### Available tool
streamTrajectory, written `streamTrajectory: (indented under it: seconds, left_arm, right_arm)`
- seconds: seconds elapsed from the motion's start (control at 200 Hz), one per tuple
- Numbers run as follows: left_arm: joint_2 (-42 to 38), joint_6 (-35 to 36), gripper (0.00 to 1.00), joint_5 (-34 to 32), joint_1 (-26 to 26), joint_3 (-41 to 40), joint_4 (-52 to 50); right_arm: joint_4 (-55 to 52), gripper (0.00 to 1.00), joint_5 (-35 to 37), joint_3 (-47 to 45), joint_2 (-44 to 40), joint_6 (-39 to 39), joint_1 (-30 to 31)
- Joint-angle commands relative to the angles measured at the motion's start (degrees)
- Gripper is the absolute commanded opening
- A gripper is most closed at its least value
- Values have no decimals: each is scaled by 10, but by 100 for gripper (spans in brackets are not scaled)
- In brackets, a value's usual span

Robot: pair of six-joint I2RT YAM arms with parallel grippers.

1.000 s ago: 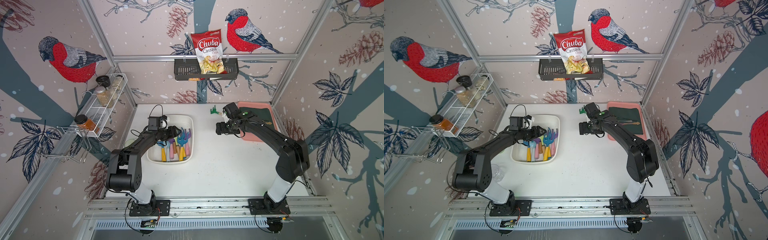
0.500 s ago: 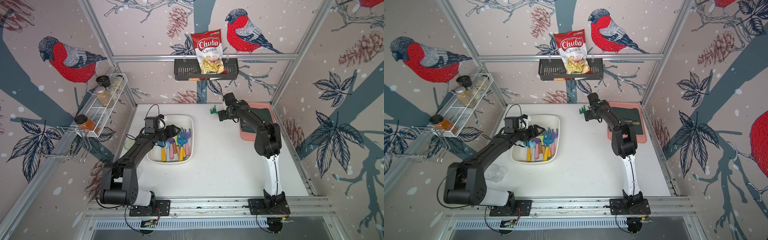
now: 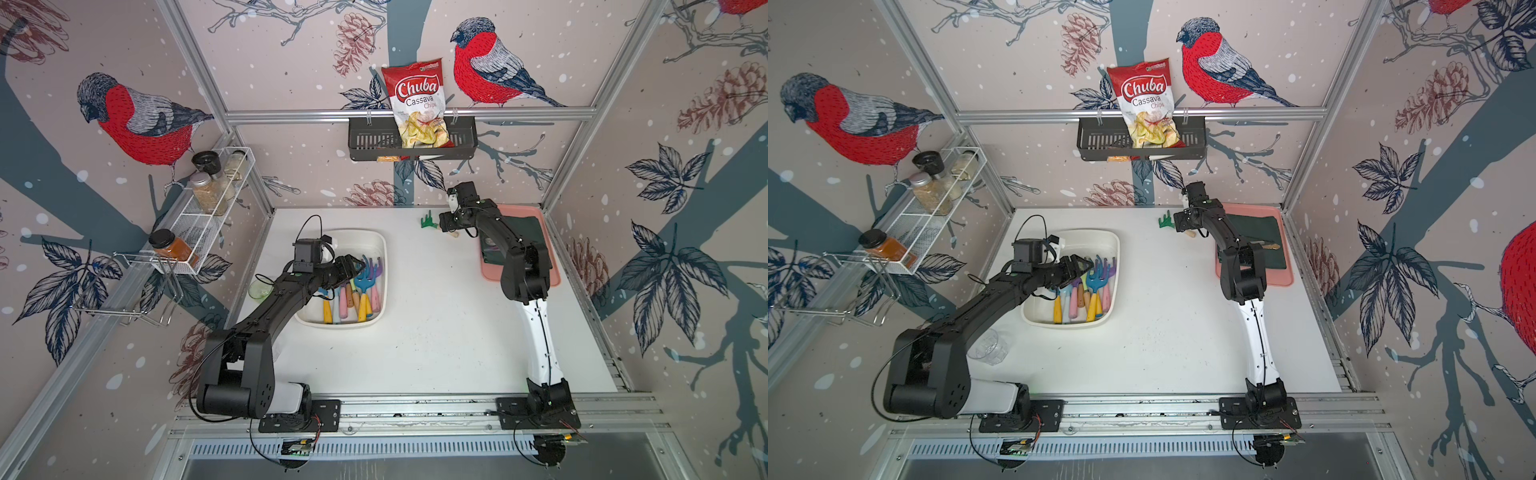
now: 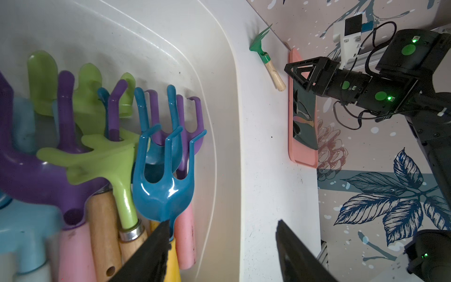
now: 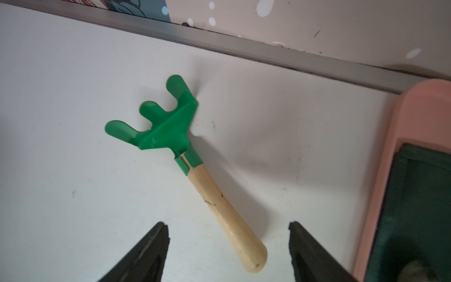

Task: Put the rake into the storage box
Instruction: Pick up the rake at the center of the board.

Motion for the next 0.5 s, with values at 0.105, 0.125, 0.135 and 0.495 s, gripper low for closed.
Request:
streamTrajectory:
  seconds: [0.105, 0.125, 0.135, 0.495]
  left_arm:
    - [11, -1, 69, 3, -2, 1, 21]
    - [13, -1, 69, 3, -2, 2, 21]
    - [13, -1, 69, 3, -2, 2, 22]
    - [26, -2, 69, 4, -6, -2, 31]
  right_arm:
    - [-31, 78, -40, 45, 42, 22, -10]
    - [-33, 77, -41, 45, 45, 24, -11]
    - [-34, 77, -41, 45, 46, 25, -12]
    - [-61, 56, -37, 37, 61, 18, -7]
